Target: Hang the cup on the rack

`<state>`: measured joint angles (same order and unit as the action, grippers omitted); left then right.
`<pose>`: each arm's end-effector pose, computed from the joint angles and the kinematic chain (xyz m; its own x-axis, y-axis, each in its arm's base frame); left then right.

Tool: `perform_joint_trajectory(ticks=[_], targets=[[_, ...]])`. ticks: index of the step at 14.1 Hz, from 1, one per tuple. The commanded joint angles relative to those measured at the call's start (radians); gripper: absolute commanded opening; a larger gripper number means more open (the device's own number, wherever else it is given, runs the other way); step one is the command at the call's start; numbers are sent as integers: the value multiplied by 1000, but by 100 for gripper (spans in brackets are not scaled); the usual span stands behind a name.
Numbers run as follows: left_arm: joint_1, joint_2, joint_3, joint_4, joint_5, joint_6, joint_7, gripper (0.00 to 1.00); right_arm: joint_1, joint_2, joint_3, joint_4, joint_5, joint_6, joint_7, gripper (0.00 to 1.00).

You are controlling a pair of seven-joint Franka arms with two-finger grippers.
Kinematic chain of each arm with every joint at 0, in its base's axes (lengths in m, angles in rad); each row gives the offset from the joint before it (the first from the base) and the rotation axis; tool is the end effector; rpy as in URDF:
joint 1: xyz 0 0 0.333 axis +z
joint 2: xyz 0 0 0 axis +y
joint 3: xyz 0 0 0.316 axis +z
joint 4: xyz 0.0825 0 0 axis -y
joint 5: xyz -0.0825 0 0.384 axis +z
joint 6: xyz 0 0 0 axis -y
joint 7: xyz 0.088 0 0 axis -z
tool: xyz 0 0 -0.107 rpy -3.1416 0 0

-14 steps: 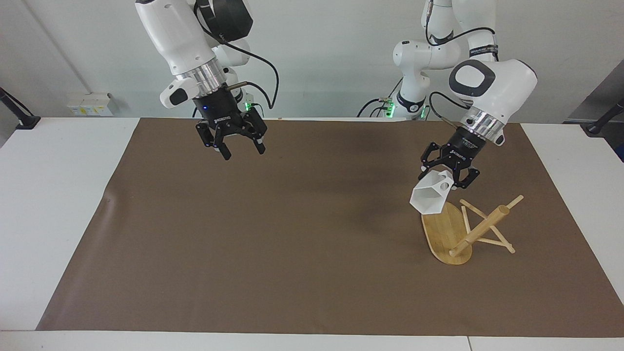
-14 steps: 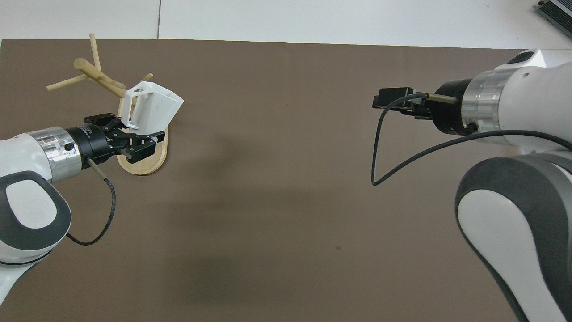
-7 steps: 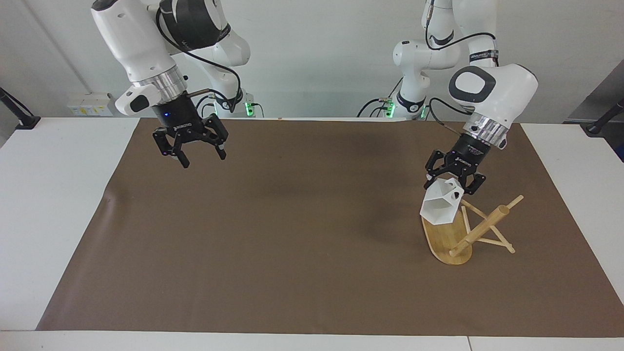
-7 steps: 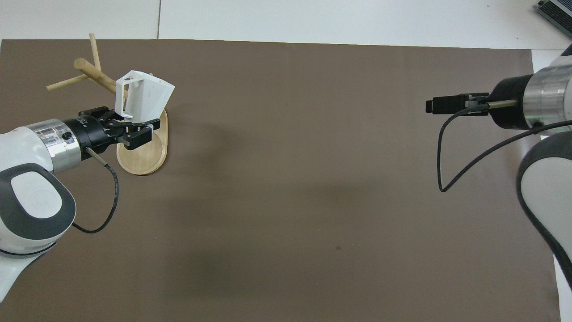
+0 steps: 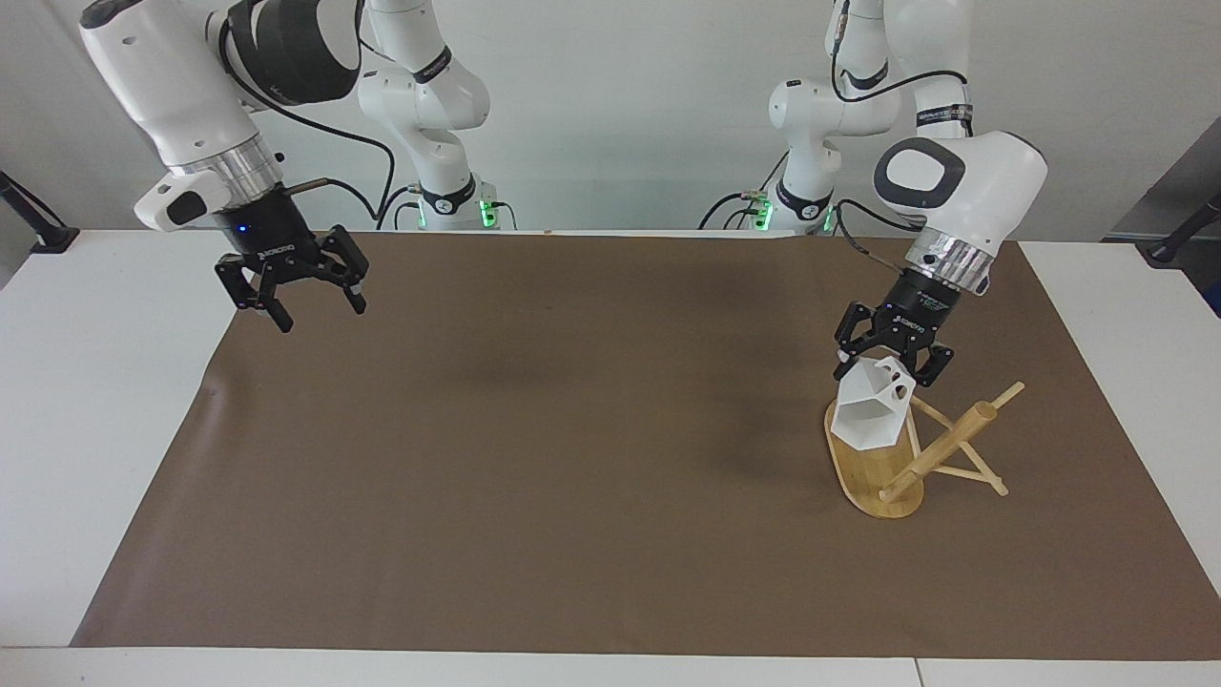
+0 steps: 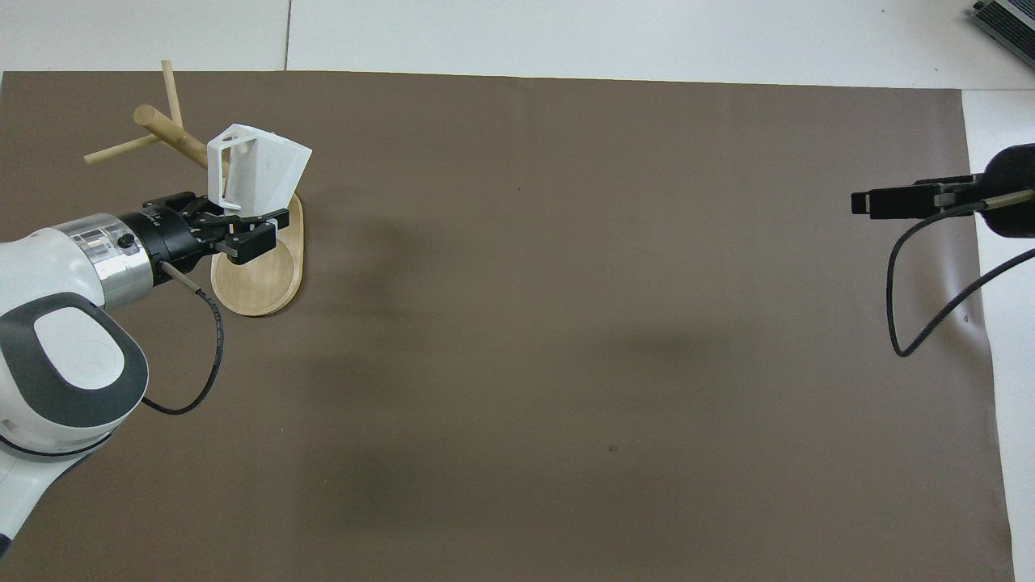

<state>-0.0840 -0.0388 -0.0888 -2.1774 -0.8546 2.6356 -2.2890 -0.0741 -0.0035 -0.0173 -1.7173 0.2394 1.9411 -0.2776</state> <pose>0.5569 -0.0784 0.4556 -0.7554 0.1951 -0.6256 0.4290 0.8689 -0.2470 0.5824 -0.0372 0.5937 0.9576 0.0967 0.2712 0.1457 -0.9752 -0.1668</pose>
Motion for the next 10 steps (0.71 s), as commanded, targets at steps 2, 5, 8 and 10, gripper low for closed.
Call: perform_joint_trajectory(ticks=[2, 5, 8, 10], targets=[[-2, 17, 0, 18, 15, 29, -37, 0, -6, -16, -23, 1, -130, -51, -12, 100], [3, 25, 0, 16, 15, 47, -64, 0, -4, -19, -23, 2, -187, -79, 1, 100], [6, 31, 0, 16, 15, 49, -70, 0, -4, -18, -27, 12, -190, -114, 50, 100], [9, 36, 0, 16, 15, 55, -70, 0, -4, -18, -29, 18, -193, -154, 113, 100]])
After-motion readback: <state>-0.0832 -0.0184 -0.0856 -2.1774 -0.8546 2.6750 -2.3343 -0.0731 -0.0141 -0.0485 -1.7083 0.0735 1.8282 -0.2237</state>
